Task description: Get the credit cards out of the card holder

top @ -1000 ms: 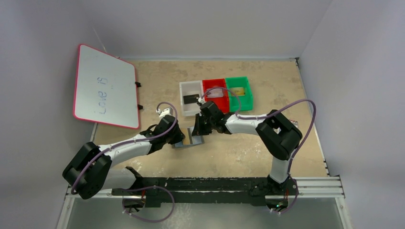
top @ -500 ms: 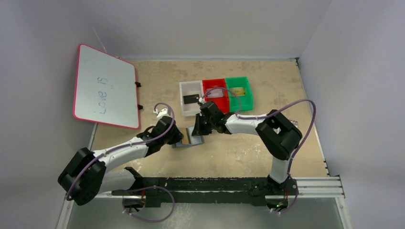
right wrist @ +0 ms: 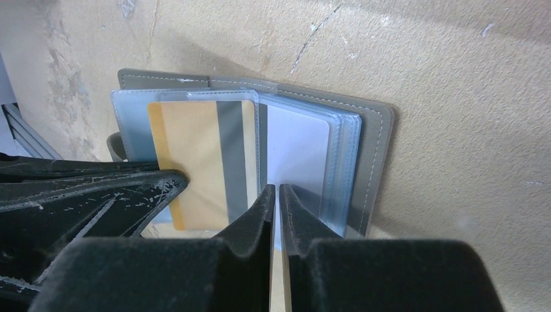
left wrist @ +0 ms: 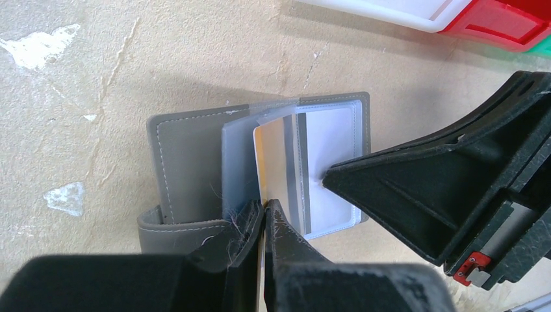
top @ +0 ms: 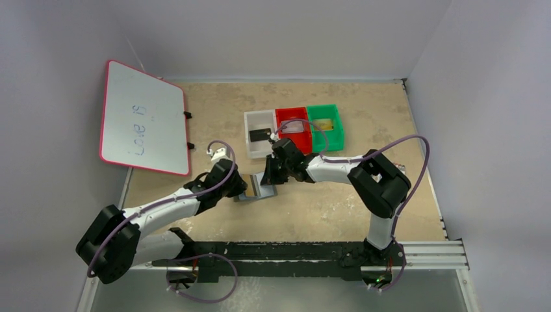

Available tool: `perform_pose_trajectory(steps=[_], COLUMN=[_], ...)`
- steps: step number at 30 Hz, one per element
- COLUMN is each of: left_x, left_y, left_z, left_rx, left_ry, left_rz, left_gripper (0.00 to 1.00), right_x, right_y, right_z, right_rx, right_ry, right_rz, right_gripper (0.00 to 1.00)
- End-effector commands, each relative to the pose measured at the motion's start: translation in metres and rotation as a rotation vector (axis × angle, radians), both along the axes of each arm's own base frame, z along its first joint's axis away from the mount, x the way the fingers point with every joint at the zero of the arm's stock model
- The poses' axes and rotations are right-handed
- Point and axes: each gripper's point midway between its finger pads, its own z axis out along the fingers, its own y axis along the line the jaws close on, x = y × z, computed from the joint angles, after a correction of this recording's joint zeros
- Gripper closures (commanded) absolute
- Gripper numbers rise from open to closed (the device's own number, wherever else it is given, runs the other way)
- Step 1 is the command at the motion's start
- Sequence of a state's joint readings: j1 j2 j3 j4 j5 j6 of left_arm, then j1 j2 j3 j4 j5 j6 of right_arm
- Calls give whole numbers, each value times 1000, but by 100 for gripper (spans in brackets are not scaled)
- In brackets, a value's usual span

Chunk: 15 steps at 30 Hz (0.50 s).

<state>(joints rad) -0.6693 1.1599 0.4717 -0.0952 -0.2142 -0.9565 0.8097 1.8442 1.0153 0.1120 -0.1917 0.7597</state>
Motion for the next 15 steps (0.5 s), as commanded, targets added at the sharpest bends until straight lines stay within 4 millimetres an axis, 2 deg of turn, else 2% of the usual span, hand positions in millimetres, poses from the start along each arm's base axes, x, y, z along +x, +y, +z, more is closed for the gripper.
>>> perform_pose_trajectory(steps=[1,5,11,15], left_x=[-1,0,-1,-3], left_y=[7,-2,-3,-6], left_z=[-9,-19,-21,-22], left_rx=[55,36,31,29], left_ry=[-3,24,29,32], left_rz=[-17,-40,-35,-65], left_gripper=[100,97,90,86], right_x=[2,13,18,11], right_y=[-14,-6,-1,12], right_z=[-10,16,36,51], right_rx=[-81,-39,-18,64], right_ry=[-11,-80,-114,-128], right_rz=[-7,-8,14,84], right_gripper=[90,89,84,79])
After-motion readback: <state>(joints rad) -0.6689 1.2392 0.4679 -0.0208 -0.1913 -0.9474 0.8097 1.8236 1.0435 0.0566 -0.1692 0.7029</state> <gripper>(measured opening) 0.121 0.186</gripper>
